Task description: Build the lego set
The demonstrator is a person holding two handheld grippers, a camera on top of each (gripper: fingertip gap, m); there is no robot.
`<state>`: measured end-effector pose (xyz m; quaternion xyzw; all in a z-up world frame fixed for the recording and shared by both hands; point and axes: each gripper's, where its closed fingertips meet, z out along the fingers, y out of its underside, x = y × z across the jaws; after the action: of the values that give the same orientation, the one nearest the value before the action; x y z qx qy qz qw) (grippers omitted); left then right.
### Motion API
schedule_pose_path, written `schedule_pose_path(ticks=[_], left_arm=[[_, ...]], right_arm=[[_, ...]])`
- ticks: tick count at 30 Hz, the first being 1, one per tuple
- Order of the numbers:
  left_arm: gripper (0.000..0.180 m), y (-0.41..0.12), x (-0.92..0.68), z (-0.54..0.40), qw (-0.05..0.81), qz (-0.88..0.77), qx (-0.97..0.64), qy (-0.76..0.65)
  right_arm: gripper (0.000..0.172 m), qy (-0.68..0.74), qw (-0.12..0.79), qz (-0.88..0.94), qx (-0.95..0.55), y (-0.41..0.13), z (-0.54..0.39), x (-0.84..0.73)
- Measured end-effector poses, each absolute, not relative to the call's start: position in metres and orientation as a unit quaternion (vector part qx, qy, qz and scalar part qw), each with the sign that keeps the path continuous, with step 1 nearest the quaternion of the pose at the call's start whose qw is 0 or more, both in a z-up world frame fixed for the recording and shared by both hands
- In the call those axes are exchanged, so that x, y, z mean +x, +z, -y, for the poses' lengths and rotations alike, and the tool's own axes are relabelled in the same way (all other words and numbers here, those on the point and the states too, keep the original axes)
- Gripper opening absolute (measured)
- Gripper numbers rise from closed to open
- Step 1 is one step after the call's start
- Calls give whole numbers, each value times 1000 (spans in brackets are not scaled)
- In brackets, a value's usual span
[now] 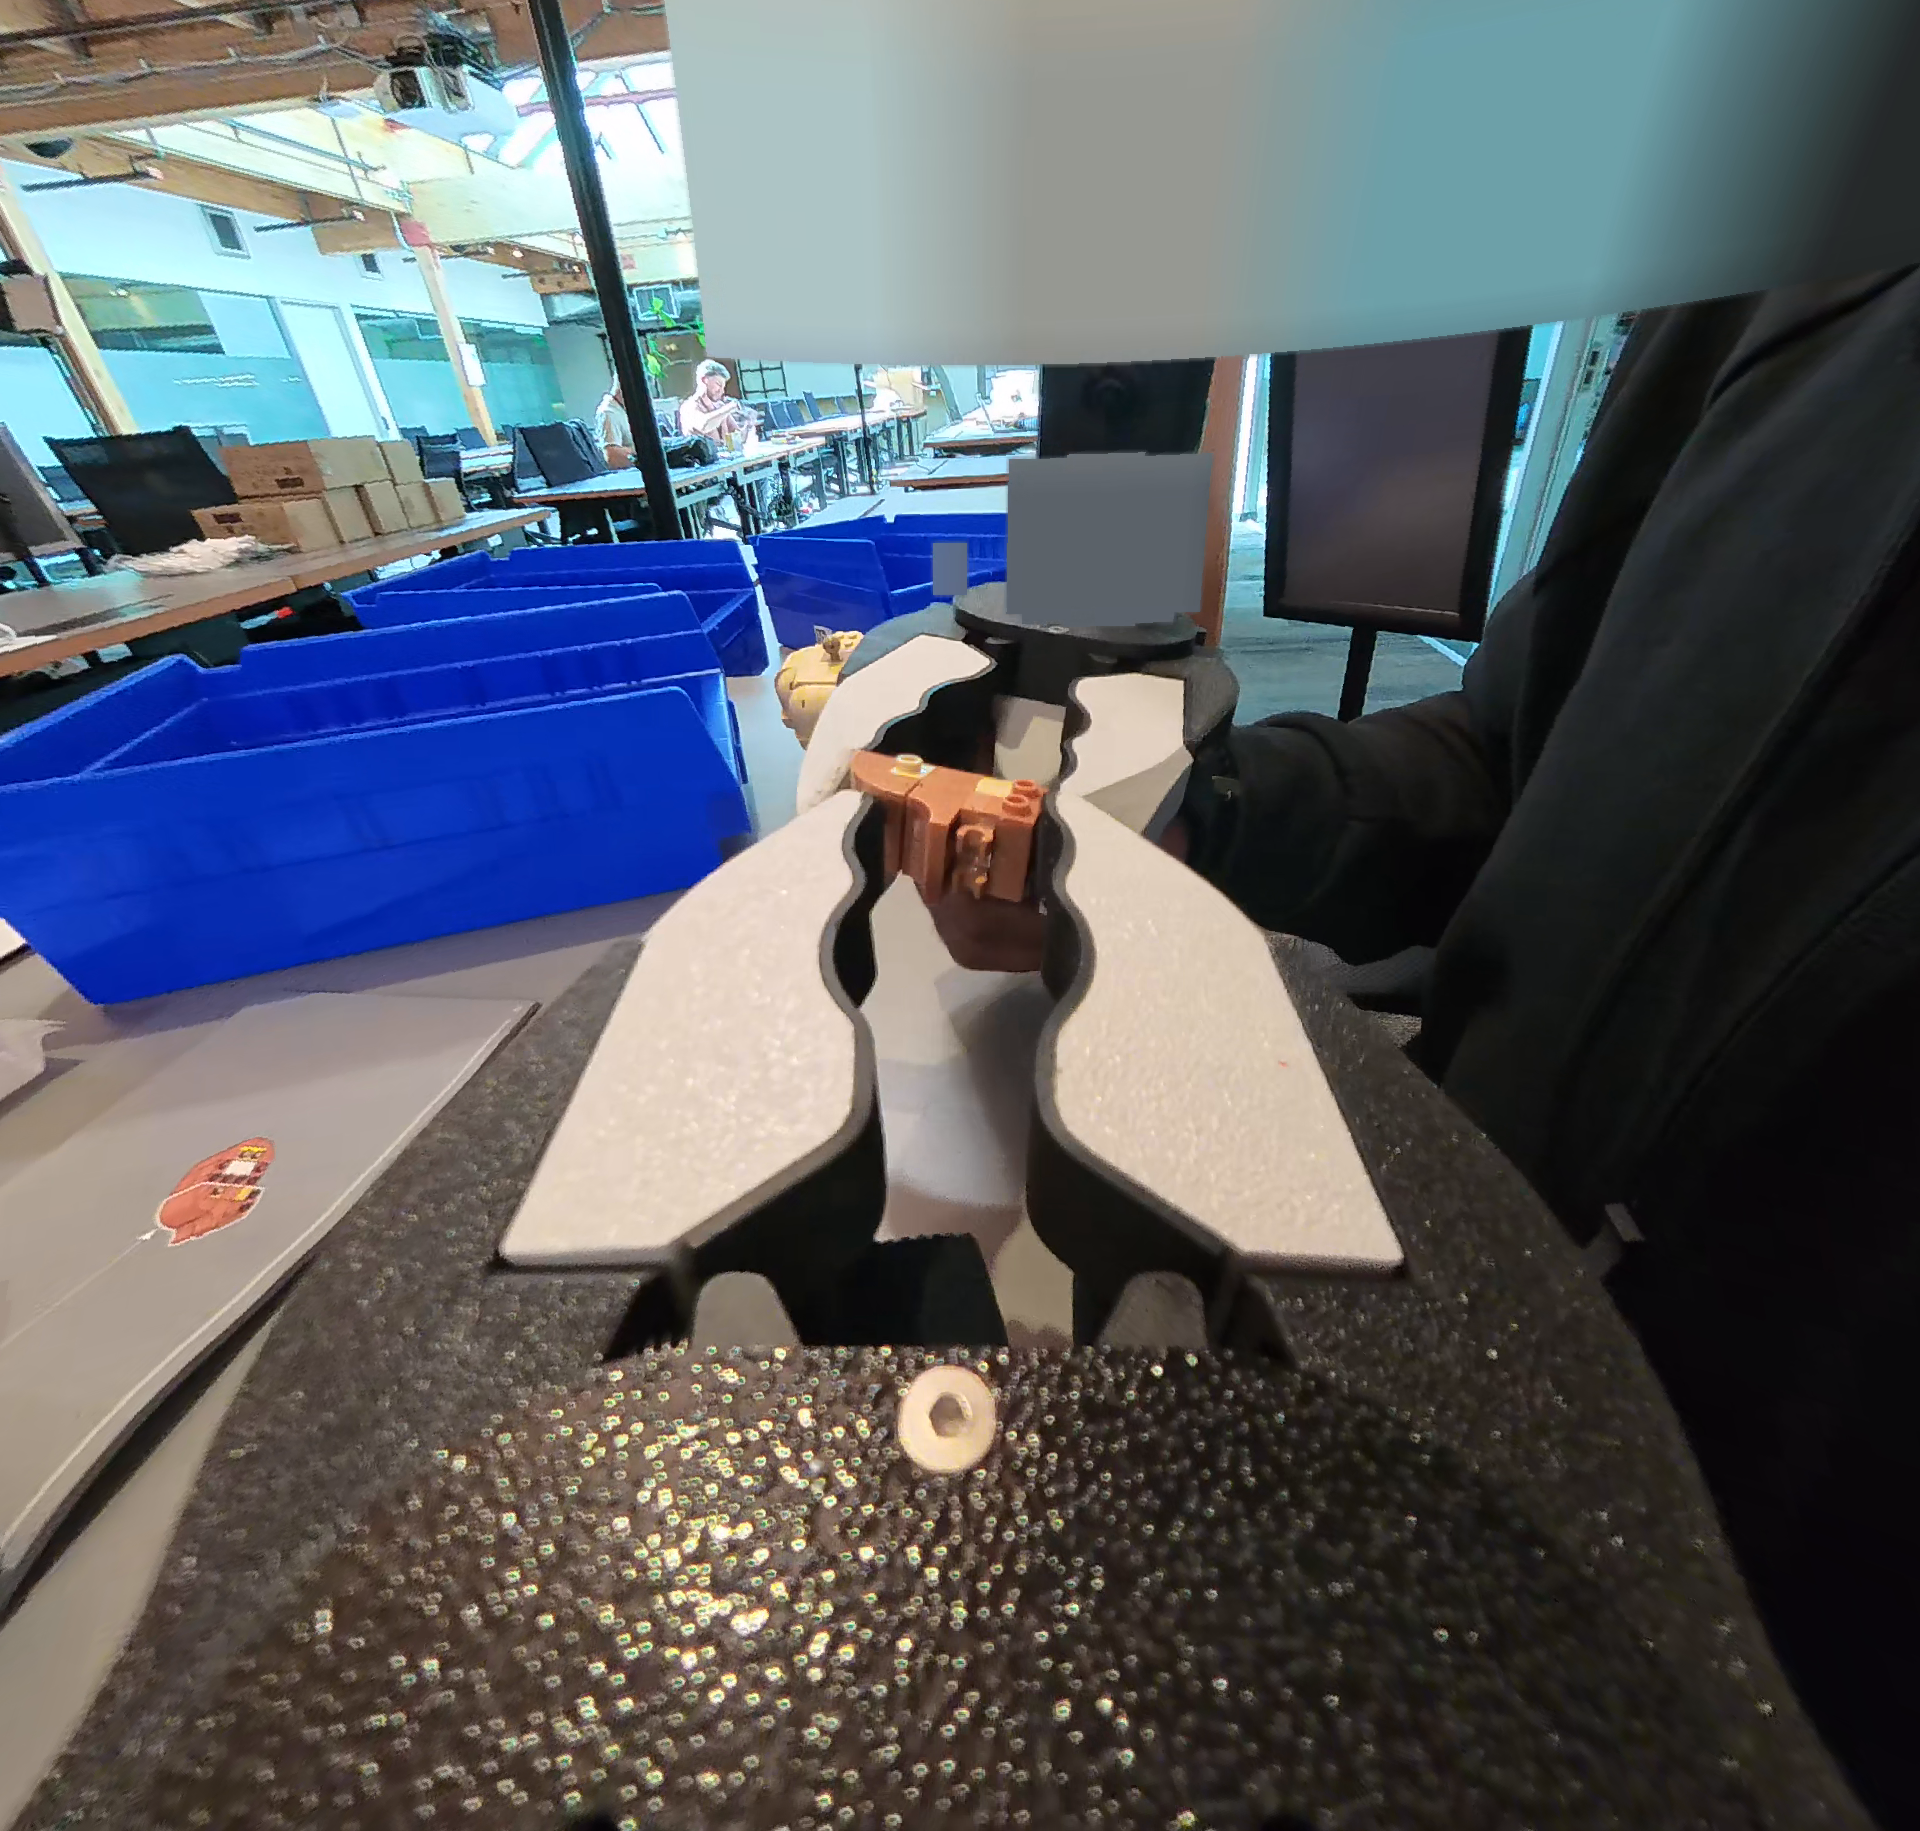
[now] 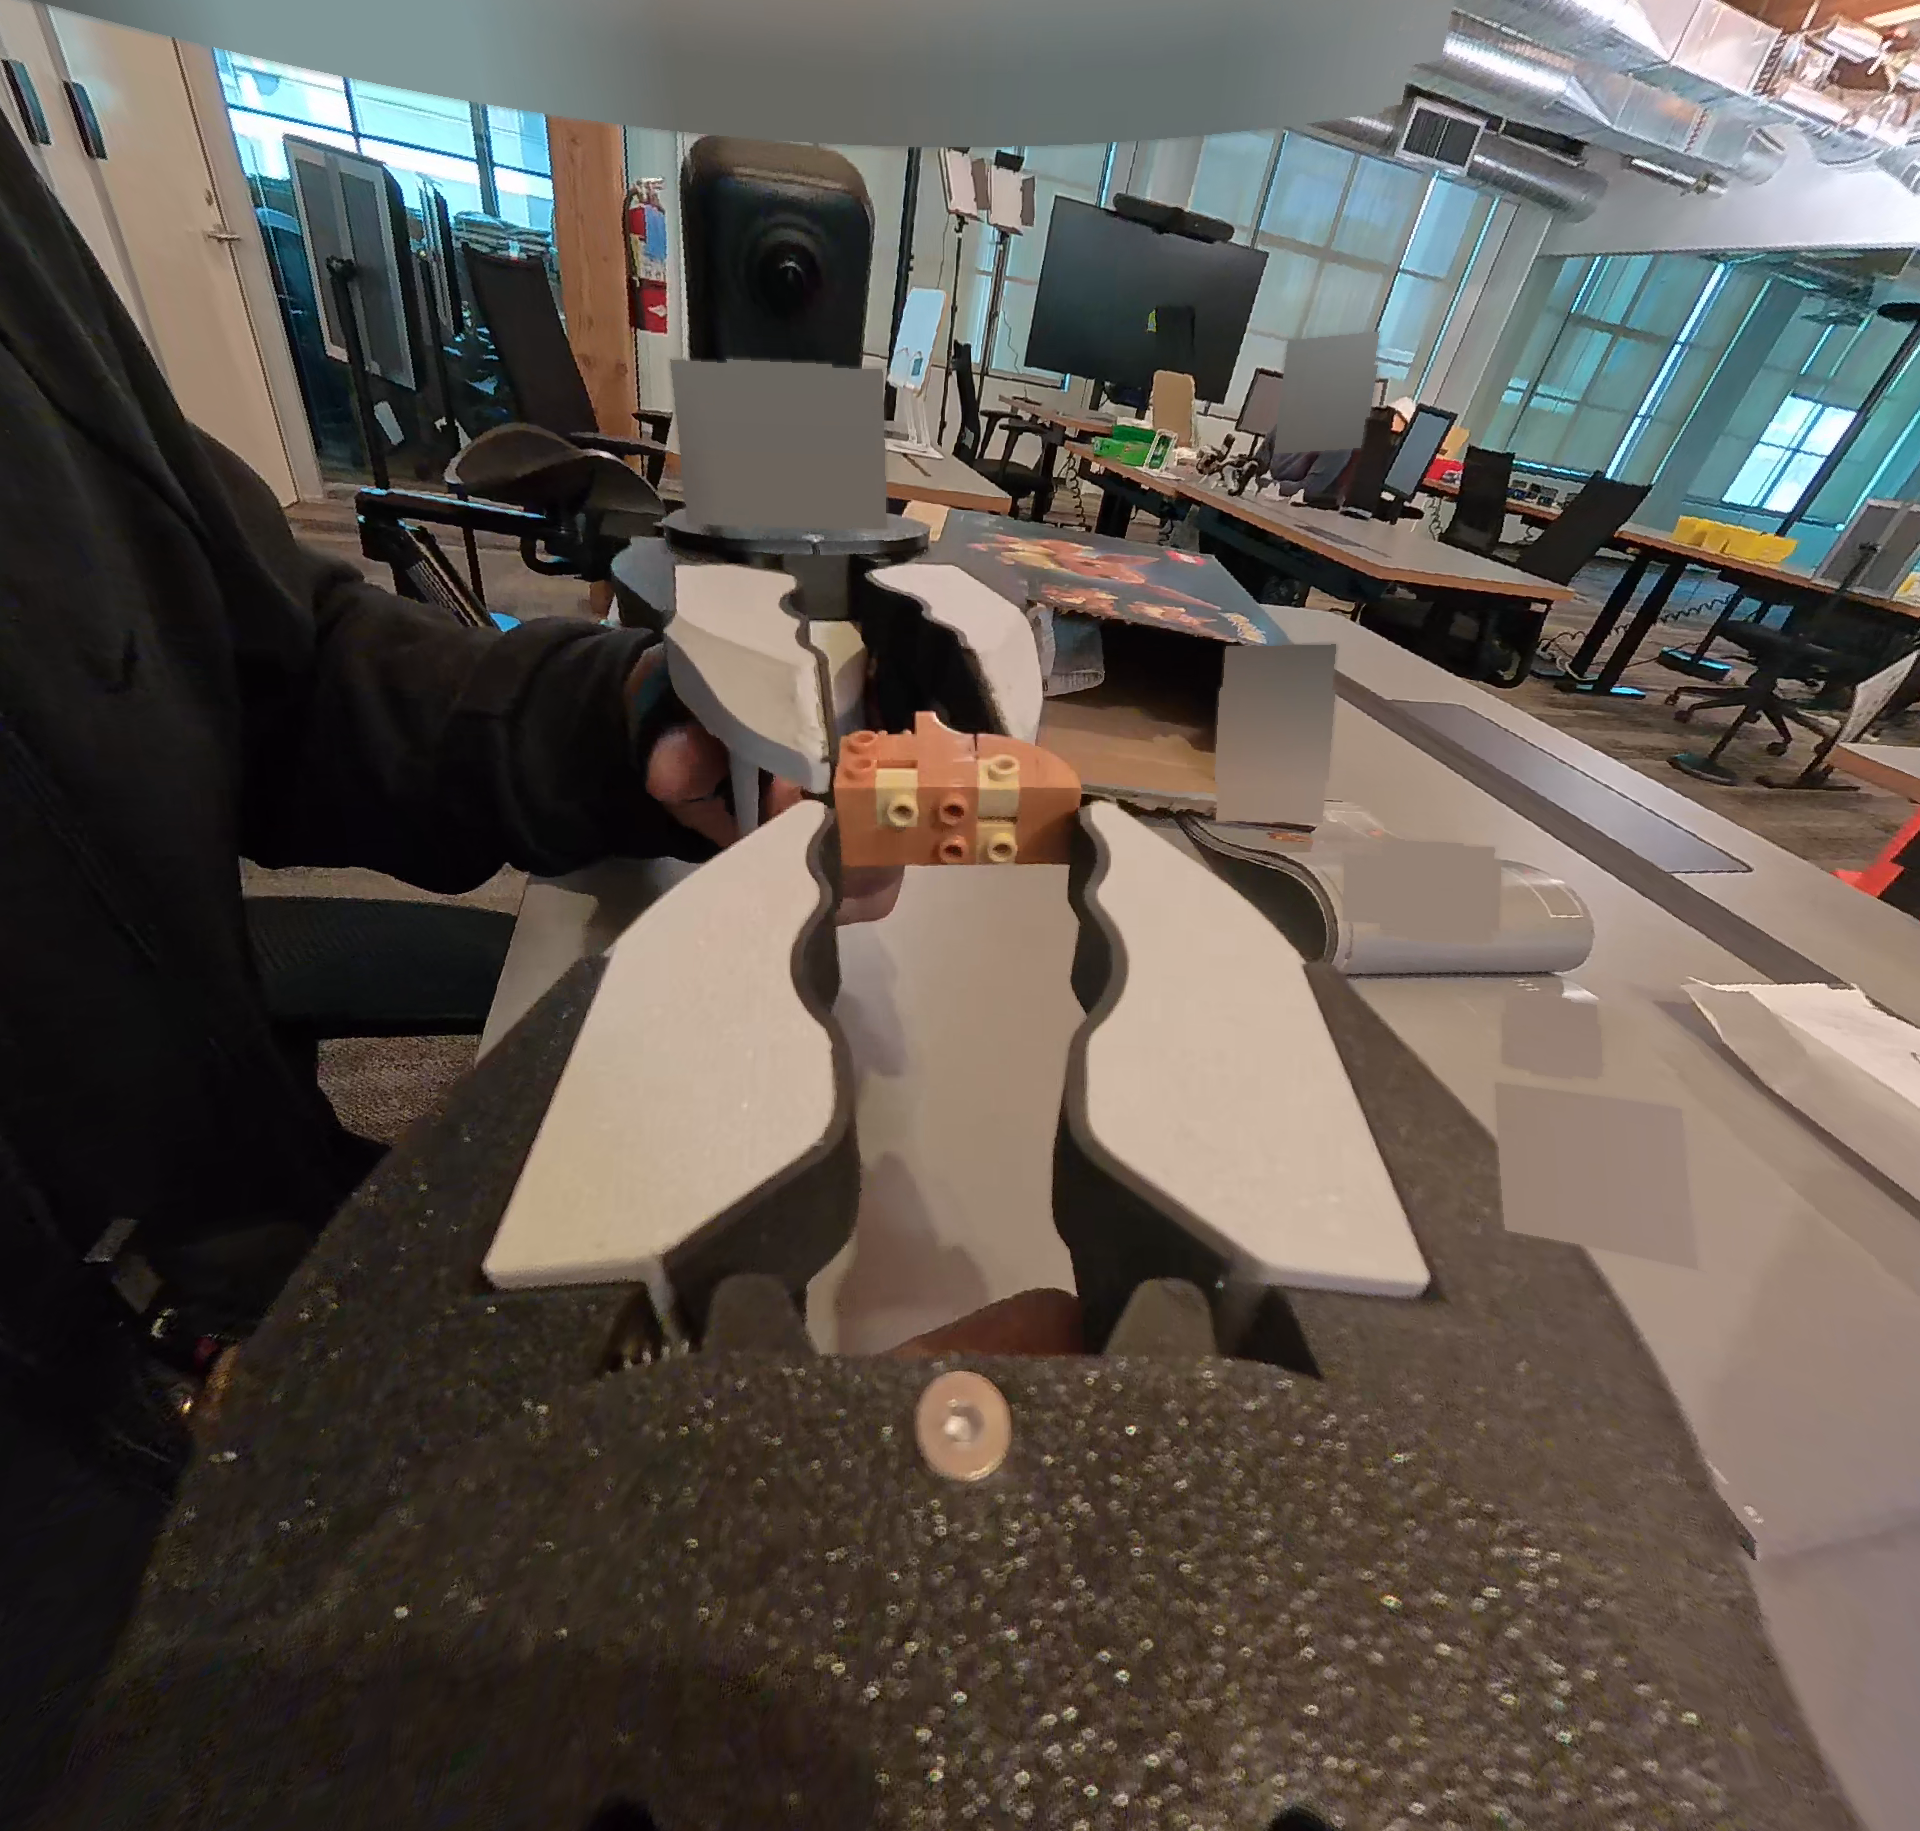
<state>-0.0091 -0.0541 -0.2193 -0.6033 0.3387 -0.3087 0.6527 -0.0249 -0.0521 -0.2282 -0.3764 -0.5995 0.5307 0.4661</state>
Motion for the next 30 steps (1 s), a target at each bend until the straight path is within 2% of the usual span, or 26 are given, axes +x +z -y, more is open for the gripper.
schedule_pose_path(ticks=[10, 17, 30], left_arm=[[20, -220, -10, 51, 661, -332, -605, -293], [26, -212, -10, 52, 665, -317, -589, -333], [28, -222, -8, 54, 664, -358, -590, -288]], right_arm=[[42, 520, 473, 594, -392, -229, 46, -26], [42, 522, 482, 586, -389, -225, 42, -23], [42, 519, 459, 610, -385, -232, 53, -23]])
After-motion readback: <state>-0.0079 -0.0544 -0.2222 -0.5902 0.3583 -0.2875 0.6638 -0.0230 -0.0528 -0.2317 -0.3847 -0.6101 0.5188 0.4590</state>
